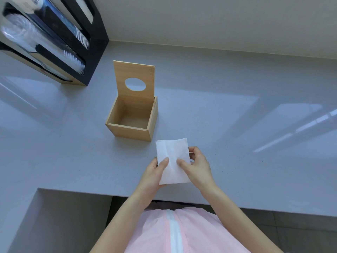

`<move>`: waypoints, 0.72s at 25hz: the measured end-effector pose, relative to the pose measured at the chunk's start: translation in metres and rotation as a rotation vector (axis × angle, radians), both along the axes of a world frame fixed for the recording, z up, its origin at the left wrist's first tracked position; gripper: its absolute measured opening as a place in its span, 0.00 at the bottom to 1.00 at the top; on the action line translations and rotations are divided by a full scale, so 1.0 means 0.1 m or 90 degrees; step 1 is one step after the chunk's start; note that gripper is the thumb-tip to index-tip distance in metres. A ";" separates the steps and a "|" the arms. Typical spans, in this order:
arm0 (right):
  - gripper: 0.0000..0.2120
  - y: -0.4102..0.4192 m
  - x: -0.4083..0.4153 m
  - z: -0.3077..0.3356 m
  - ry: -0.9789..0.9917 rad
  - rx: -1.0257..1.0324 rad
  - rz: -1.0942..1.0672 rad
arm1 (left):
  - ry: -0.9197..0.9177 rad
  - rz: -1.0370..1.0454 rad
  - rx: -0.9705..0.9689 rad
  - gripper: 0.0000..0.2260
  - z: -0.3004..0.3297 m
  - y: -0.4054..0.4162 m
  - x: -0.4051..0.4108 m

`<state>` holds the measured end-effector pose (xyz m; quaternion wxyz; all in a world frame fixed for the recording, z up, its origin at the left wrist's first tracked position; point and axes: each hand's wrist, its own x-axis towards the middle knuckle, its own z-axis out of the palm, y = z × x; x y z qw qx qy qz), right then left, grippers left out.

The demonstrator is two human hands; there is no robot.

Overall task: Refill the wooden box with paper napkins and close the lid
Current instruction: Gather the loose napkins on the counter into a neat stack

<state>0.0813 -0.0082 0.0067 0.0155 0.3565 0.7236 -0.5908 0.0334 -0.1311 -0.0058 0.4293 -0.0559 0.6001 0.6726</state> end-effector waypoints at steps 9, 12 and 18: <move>0.12 0.11 0.03 -0.02 0.002 0.029 0.000 | 0.050 0.018 -0.050 0.10 -0.04 0.01 0.05; 0.20 0.19 0.09 -0.05 -0.025 -0.009 -0.022 | 0.032 0.037 -0.006 0.10 -0.03 0.02 0.03; 0.17 0.24 0.18 -0.11 -0.034 -0.296 0.036 | 0.064 0.065 0.029 0.09 0.03 0.09 0.04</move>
